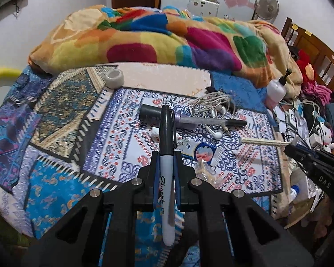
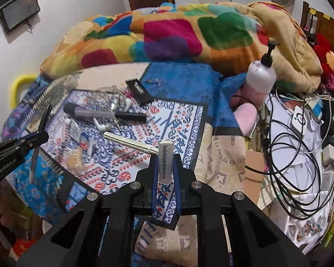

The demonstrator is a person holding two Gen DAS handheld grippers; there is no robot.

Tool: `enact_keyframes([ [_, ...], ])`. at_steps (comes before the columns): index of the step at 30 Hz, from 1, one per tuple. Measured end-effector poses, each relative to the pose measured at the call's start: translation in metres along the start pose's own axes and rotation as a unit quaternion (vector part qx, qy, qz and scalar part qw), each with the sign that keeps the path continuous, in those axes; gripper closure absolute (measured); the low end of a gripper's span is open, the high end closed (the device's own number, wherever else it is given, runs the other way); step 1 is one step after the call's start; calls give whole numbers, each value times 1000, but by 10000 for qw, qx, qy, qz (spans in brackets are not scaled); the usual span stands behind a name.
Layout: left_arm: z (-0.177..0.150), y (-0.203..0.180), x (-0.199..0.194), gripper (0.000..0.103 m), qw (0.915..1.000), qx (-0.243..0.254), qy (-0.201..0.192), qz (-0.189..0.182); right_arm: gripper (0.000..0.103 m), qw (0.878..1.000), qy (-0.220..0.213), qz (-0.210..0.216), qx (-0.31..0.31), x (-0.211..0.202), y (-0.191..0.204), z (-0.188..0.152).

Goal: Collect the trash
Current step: 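Grasp the black marker with the left tool while the right tool grasps a white stick, then carry the marker and white stick over the white trash bin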

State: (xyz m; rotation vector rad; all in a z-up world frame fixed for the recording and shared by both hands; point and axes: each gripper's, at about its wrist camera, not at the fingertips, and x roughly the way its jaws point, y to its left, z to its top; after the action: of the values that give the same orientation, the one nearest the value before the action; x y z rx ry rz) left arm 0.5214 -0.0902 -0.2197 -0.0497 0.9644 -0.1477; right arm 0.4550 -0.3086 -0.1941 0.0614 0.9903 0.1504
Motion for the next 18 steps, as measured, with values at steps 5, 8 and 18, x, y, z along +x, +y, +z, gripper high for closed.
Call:
enact_keyframes([
  [5, -6, 5, -40, 92, 9997, -70, -181, 112, 91, 9995, -265, 61, -147, -32, 16, 7],
  [8, -11, 11, -67, 92, 9992, -202, -300, 157, 91, 9987, -442, 130, -225, -52, 28, 8],
  [18, -38, 37, -153, 92, 9949, -498, -764, 439, 91, 9936, -891, 545, -429, -117, 75, 1],
])
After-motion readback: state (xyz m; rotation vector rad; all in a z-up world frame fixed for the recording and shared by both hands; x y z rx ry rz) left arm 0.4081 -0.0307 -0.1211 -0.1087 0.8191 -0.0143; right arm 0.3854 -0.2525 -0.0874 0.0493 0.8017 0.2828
